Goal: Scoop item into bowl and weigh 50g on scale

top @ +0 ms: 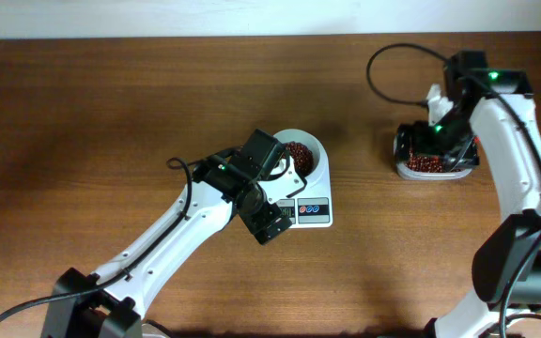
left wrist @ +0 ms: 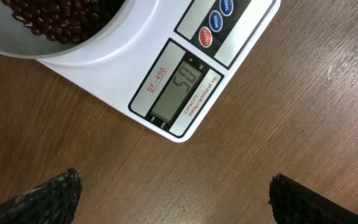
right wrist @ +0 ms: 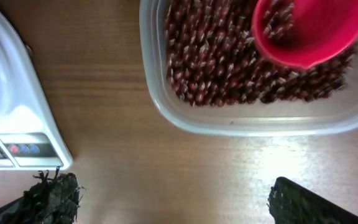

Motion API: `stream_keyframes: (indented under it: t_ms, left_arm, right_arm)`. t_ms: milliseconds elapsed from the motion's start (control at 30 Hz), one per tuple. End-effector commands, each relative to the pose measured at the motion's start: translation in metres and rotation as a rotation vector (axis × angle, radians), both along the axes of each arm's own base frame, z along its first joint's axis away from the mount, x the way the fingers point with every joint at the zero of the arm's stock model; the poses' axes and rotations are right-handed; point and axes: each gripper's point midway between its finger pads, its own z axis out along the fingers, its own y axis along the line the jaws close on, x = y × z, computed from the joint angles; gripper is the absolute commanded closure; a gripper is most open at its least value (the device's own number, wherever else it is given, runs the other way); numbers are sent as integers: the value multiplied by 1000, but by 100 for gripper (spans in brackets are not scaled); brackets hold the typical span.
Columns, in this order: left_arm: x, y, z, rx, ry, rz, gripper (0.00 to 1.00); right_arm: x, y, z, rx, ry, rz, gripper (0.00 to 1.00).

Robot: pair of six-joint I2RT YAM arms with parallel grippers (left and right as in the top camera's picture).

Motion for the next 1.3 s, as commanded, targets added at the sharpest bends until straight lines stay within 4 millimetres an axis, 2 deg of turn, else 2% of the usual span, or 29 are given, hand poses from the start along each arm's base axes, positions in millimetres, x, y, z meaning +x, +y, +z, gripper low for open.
stream_keyframes:
  t_ms: [0,200,333,400,433,467,533,1200,1267]
  left_arm:
    - [-1,1,0,4,-6,-14,1]
    - [-1,1,0,4,-6,-14,1]
    - [-1,1,0,4,-6,-14,1]
    - [-1,1,0,4,-6,-14,1]
    - [-1,1,0,4,-6,-14,1]
    - [-1,1,0,4,-6,-14,1]
    - [-1,1,0,4,-6,-14,1]
    - [-1,1,0,4,-6,-14,1]
    - [-1,1,0,4,-6,-14,1]
  right_arm:
    - [0,4,-9,-35,-30,8,1]
    - [2,3,-40,-45,-57,2,1]
    - [1,3,-39,-45,-57,2,1]
    - [1,3,-34,-47,-71,3,1]
    - [5,1,-17,-62,-133,0,1]
    - [6,1,-9,-60,-162,-1,1]
    - [5,1,0,-62,-183,-1,1]
    - [5,1,-3,-61,-176,-1,1]
    - [4,1,9,-61,-211,-2,1]
